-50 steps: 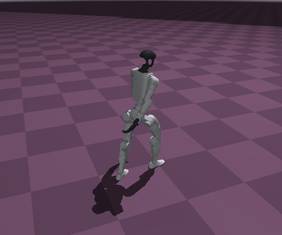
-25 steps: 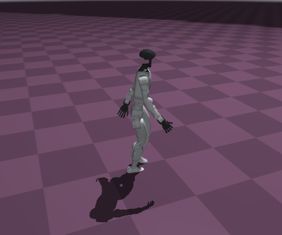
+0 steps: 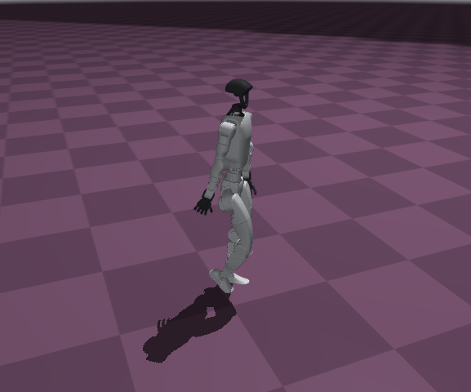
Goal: Walk run
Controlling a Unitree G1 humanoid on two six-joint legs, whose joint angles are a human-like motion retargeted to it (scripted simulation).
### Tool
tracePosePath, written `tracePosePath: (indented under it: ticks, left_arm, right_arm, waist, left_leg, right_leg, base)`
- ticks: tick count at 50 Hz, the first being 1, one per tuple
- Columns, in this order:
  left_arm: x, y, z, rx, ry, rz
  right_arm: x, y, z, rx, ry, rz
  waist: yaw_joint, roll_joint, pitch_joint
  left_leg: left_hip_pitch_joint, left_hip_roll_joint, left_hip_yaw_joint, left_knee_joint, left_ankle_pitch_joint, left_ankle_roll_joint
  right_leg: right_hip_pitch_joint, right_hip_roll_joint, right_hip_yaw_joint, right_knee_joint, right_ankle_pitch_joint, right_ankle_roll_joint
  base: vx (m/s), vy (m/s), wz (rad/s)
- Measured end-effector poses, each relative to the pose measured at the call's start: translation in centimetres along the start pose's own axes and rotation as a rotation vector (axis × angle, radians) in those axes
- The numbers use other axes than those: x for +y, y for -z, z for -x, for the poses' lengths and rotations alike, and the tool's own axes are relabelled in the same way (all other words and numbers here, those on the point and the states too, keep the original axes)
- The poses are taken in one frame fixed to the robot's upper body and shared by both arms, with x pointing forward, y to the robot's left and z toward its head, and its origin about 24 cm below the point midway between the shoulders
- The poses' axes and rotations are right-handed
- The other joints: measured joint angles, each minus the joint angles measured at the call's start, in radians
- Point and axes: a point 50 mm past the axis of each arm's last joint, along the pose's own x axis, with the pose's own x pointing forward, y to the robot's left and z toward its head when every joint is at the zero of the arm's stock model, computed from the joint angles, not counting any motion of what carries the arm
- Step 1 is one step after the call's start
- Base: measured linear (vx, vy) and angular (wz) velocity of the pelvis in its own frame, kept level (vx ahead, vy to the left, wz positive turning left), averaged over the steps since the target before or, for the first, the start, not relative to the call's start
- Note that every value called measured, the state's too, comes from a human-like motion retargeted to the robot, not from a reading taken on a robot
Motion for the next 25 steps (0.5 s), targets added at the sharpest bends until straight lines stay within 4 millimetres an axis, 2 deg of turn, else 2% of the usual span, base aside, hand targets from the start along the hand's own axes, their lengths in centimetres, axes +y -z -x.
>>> tracePosePath:
  ticks: [3, 5, 7, 8, 10, 12, 13, 15, 17, 18, 20, 22, 25]
  left_arm:
    - [-0.2, -9.6, 0.8, -0.357, 0.054, -0.023]
    - [-0.2, -15.1, 2.6, -0.562, 0.100, -0.047]
    - [0.3, -19.6, 4.8, -0.723, 0.131, -0.073]
    - [0.6, -21.3, 5.9, -0.786, 0.139, -0.086]
    - [1.6, -24.0, 7.9, -0.881, 0.138, -0.104]
    - [2.2, -25.3, 9.0, -0.918, 0.104, -0.115]
    - [2.5, -25.6, 9.2, -0.925, 0.076, -0.110]
    - [2.8, -25.4, 9.1, -0.927, 0.018, -0.094]
    - [2.8, -23.5, 7.9, -0.901, -0.010, -0.101]
    - [2.6, -21.9, 6.9, -0.868, -0.010, -0.117]
    - [2.1, -17.7, 4.6, -0.745, 0.002, -0.151]
    - [2.2, -13.3, 2.8, -0.551, 0.035, -0.167]
    - [0.9, -5.6, 0.9, -0.203, 0.181, -0.227]
  right_arm:
    - [2.5, 5.6, -0.8, 0.152, -0.102, 0.108]
    - [3.6, 9.4, -0.7, 0.245, -0.160, 0.162]
    - [4.0, 12.5, -0.3, 0.337, -0.194, 0.192]
    - [4.0, 13.8, 0.0, 0.386, -0.202, 0.196]
    - [3.7, 15.3, 0.5, 0.472, -0.200, 0.182]
    - [4.0, 15.8, 0.7, 0.504, -0.201, 0.105]
    - [4.1, 15.6, 0.7, 0.496, -0.207, 0.056]
    - [4.3, 14.2, 0.3, 0.433, -0.229, -0.054]
    - [4.3, 11.9, -0.1, 0.323, -0.249, -0.153]
    - [4.2, 10.6, -0.4, 0.257, -0.255, -0.199]
    - [3.4, 7.4, -0.6, 0.117, -0.241, -0.264]
    - [1.0, 2.4, -0.2, -0.019, -0.168, -0.264]
    - [-3.7, -5.9, 2.2, -0.224, 0.027, -0.225]
  waist:
    - [-0.087, 0.020, 0.009]
    - [-0.138, 0.021, 0.008]
    - [-0.208, 0.034, 0.009]
    - [-0.246, 0.049, 0.014]
    - [-0.303, 0.078, 0.032]
    - [-0.333, 0.092, 0.046]
    - [-0.336, 0.097, 0.042]
    - [-0.328, 0.100, 0.012]
    - [-0.310, 0.094, -0.027]
    - [-0.284, 0.079, -0.044]
    - [-0.263, 0.058, -0.036]
    - [-0.233, 0.096, 0.016]
    - [-0.263, 0.027, -0.013]
  left_leg:
    - [0.102, -0.026, -0.021, -0.084, -0.016, 0.004]
    - [0.168, -0.051, -0.029, -0.125, -0.042, 0.001]
    - [0.221, -0.063, -0.054, -0.140, -0.072, -0.008]
    - [0.243, -0.056, -0.067, -0.140, -0.086, -0.018]
    - [0.281, -0.033, -0.078, -0.129, -0.106, -0.048]
    - [0.324, -0.015, -0.090, -0.104, -0.077, -0.085]
    - [0.336, -0.005, -0.088, -0.091, -0.040, -0.111]
    - [0.344, 0.003, -0.083, -0.057, 0.089, -0.164]
    - [0.342, 0.000, -0.081, 0.003, 0.322, -0.186]
    - [0.344, -0.012, -0.061, 0.048, 0.451, -0.183]
    - [0.310, 0.000, -0.031, 0.247, 0.653, -0.171]
    - [0.183, 0.100, 0.008, 0.636, 0.653, -0.150]
    - [0.081, 0.026, 0.056, 0.684, 0.603, -0.066]
  right_leg:
    - [-0.107, -0.085, 0.013, -0.193, -0.084, 0.050]
    - [-0.171, -0.172, 0.012, -0.322, -0.107, 0.040]
    - [-0.228, -0.246, 0.035, -0.461, -0.133, 0.027]
    - [-0.245, -0.256, 0.062, -0.539, -0.135, 0.019]
    - [-0.252, -0.261, 0.111, -0.695, -0.132, 0.050]
    - [-0.245, -0.275, 0.057, -0.750, -0.150, 0.094]
    - [-0.237, -0.284, 0.000, -0.727, -0.130, 0.072]
    - [-0.239, -0.295, -0.110, -0.653, -0.149, 0.036]
    - [-0.232, -0.284, -0.065, -0.614, -0.079, 0.020]
    - [-0.226, -0.259, 0.012, -0.579, -0.084, 0.005]
    - [-0.169, -0.231, 0.058, -0.524, -0.113, -0.039]
    - [-0.091, -0.096, 0.051, -0.490, -0.189, -0.107]
    - [0.000, -0.156, 0.089, -0.546, -0.215, -0.108]
  base:
    - [0.73, -0.21, 0.47]
    - [1.03, -0.34, 0.32]
    - [1.04, -0.38, 0.56]
    - [0.93, -0.37, 0.53]
    - [0.78, -0.33, 0.31]
    - [0.69, -0.33, 0.10]
    - [1.02, -0.60, -0.20]
    - [1.13, -0.71, -0.42]
    - [1.29, -0.81, -0.68]
    - [1.53, -0.88, -0.92]
    - [1.31, -0.69, -1.03]
    - [0.77, -0.41, -1.22]
    - [1.12, -0.49, -0.30]
